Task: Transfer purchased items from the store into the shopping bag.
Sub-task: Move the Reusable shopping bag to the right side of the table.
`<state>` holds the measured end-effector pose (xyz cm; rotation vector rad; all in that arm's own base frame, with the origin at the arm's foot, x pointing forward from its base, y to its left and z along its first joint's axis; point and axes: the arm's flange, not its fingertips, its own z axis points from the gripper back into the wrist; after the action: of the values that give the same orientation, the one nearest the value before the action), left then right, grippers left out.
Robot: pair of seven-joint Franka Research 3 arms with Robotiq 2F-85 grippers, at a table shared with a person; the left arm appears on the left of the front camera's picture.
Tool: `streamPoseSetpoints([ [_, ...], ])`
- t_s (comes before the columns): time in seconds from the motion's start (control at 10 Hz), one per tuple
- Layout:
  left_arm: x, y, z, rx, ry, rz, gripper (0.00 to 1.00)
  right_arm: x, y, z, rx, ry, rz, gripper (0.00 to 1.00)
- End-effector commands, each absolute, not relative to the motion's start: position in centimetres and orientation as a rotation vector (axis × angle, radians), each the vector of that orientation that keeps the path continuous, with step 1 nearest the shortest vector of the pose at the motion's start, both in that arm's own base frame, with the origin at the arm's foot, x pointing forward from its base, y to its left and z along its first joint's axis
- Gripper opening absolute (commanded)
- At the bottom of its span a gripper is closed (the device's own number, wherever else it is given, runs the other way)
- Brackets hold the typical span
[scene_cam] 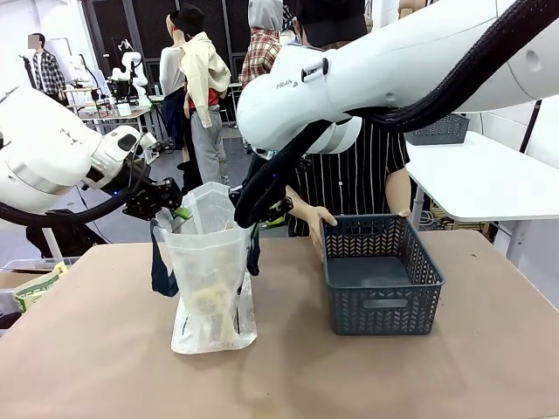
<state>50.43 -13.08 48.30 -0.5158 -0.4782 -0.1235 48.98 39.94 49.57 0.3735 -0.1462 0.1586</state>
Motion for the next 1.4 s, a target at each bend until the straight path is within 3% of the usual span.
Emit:
streamPoseSetpoints([
  [0.0, 50.0, -12.5, 47.3, -0.605, -0.470, -0.182, 0.82, 49.8, 39.8, 48.9, 0.440, -0.149, 0.207, 0.00],
  [0.6, 50.2, -12.7, 46.0, -0.833, -0.447, -0.256, 0.82, 50.9, 44.3, 48.2, 0.455, -0.138, 0.282, 0.00],
  [1.0, 51.7, -13.3, 45.6, -0.828, -0.478, -0.182, 0.82, 48.7, 45.8, 48.3, 0.473, -0.164, 0.419, 0.00],
  [1.3, 52.2, -13.2, 45.8, -0.938, -0.492, -0.207, 0.82, 47.3, 45.7, 48.5, 0.463, -0.186, 0.467, 0.00],
])
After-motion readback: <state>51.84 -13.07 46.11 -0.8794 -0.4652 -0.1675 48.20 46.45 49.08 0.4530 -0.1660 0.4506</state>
